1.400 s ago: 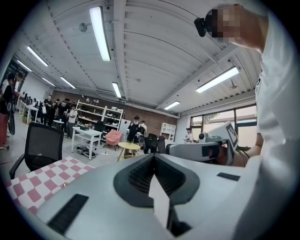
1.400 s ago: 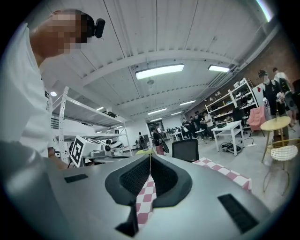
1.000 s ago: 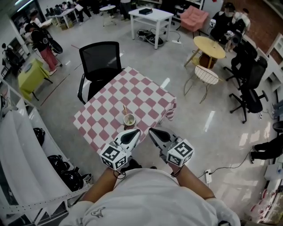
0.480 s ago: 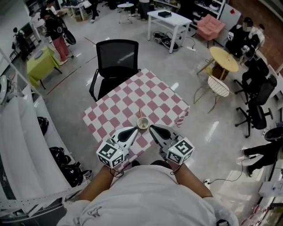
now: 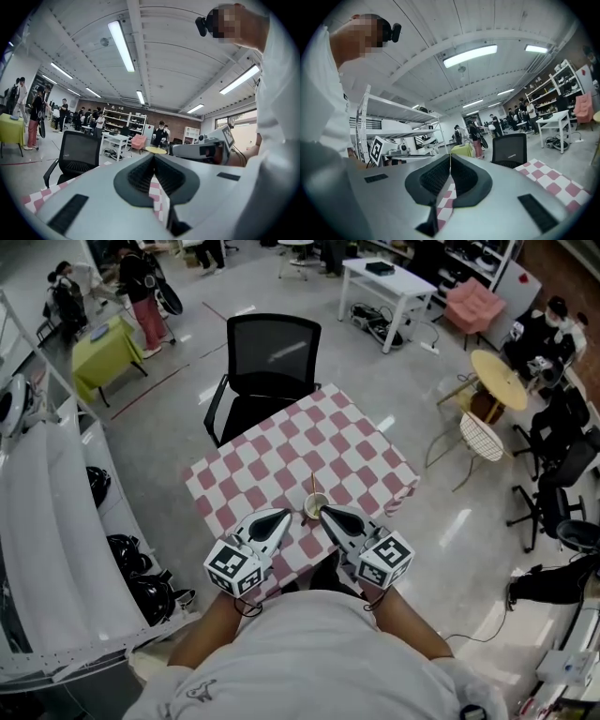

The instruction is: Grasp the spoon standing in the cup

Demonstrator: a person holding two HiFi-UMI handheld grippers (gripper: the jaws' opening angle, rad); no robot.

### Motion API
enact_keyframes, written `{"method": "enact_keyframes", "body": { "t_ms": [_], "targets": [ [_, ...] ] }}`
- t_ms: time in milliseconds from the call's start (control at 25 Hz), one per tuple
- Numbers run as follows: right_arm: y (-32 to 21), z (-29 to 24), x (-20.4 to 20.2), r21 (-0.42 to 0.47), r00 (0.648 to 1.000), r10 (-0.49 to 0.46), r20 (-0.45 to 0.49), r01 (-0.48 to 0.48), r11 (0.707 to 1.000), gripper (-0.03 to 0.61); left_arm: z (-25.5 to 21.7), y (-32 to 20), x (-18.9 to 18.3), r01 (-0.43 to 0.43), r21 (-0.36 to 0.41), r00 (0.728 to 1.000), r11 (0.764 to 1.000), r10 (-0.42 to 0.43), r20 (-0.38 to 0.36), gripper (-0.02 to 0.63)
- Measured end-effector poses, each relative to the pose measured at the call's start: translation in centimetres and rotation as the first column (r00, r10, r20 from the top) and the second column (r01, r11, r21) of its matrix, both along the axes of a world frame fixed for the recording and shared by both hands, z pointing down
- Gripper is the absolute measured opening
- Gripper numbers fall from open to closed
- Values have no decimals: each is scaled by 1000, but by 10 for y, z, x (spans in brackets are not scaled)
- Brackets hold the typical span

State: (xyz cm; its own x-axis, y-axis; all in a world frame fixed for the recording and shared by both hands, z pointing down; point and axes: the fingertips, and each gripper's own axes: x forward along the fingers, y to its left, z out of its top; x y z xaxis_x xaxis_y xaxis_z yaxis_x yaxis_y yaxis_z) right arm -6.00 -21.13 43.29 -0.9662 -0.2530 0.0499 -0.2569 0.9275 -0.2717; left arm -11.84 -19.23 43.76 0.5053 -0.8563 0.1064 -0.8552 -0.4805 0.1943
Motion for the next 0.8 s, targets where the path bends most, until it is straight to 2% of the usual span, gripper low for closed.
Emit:
{"method": "enact_keyframes", "body": {
  "t_ms": [200,800],
  "targets": [
    [-21,7,-5,-16,1000,-29,-11,28,999,34,4,-16,-7,33,-12,999,999,-33,6,11],
    [-90,35,1,-75,996,-73,-59,68,995,34,27,-81,2,60,-41,998,997,-59,25,11]
  ]
}}
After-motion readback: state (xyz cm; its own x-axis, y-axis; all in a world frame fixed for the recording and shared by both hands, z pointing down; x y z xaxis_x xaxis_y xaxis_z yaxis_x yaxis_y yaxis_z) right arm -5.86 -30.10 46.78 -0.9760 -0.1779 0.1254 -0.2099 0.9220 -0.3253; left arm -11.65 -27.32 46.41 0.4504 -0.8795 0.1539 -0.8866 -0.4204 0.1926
